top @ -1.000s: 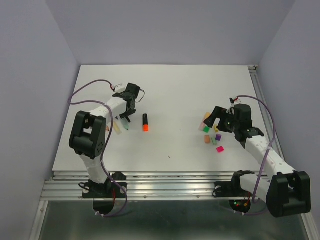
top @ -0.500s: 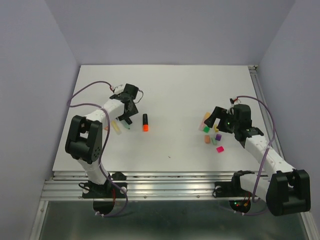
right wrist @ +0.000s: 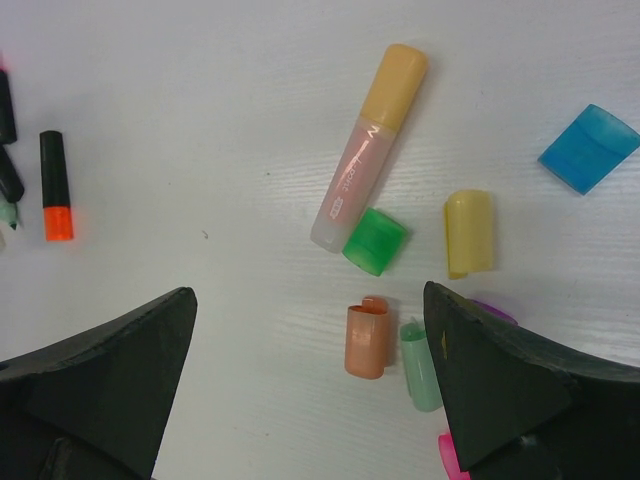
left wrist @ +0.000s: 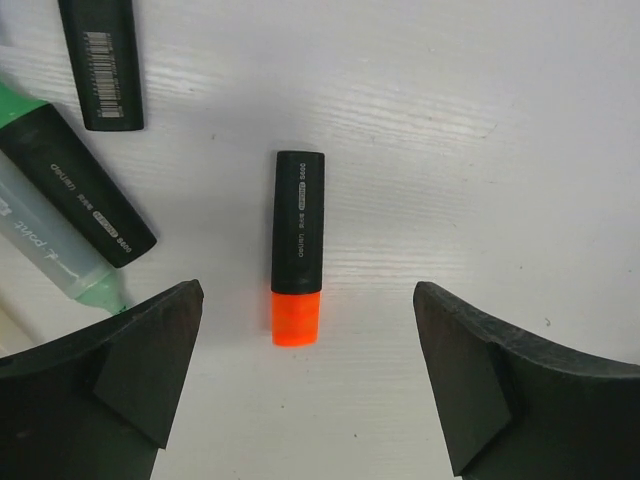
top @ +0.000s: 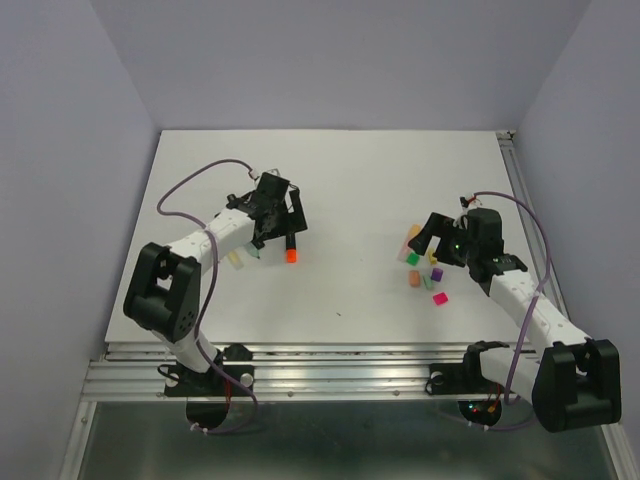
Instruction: Open the pen caps
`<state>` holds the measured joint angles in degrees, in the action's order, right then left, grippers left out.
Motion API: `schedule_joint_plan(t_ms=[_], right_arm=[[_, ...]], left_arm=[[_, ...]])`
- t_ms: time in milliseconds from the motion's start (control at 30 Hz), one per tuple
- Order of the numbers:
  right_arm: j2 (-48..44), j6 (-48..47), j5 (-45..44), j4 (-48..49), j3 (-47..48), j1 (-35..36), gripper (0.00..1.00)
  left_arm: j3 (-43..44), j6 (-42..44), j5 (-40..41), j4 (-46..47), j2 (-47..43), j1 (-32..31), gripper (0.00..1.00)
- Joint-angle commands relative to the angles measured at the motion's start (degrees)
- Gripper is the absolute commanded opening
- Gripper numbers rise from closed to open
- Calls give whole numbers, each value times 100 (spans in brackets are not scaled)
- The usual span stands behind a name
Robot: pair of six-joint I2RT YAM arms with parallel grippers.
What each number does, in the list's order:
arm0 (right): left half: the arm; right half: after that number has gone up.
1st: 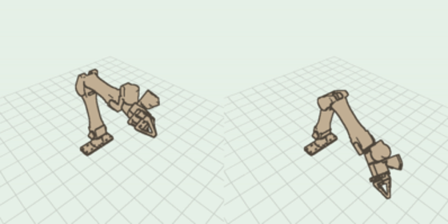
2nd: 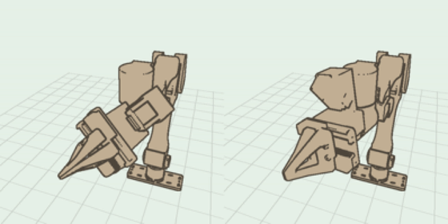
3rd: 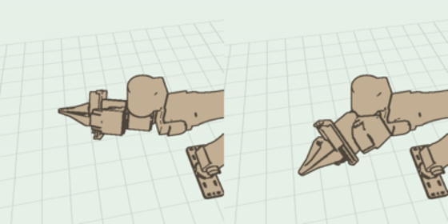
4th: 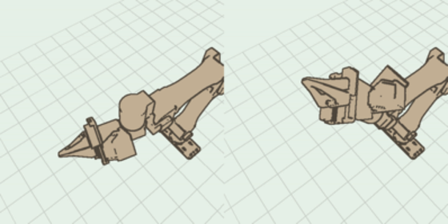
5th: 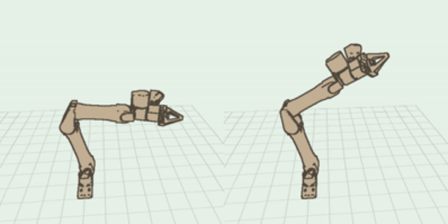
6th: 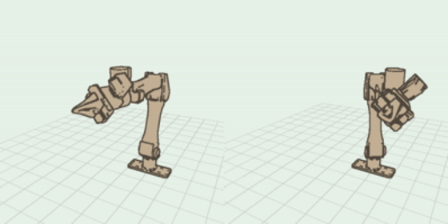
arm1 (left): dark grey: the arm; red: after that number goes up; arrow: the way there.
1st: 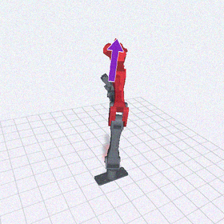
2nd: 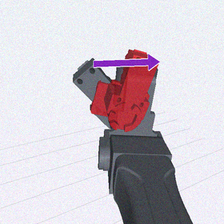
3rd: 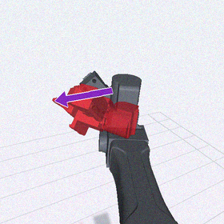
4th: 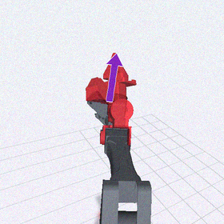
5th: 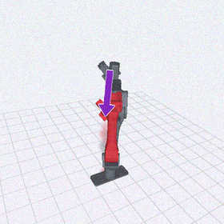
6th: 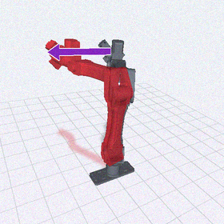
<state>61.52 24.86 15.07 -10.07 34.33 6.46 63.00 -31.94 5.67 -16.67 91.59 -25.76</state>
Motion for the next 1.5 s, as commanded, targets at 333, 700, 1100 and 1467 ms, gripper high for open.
schedule_joint_plan(t_ms=[333,700,1100,1467], right_arm=[[-43,27,13,128,-31,48,100],[-17,27,-39,128,-31,40,100],[1,27,-39,128,-31,48,100],[-34,27,-57,110,-22,40,100]], left_arm=[[19,268,-102,199,816,-254,99],[142,233,416,24,1458,-421,71],[792,-101,1358,-662,2126,-606,66],[679,-216,1041,-461,2311,-606,25]])
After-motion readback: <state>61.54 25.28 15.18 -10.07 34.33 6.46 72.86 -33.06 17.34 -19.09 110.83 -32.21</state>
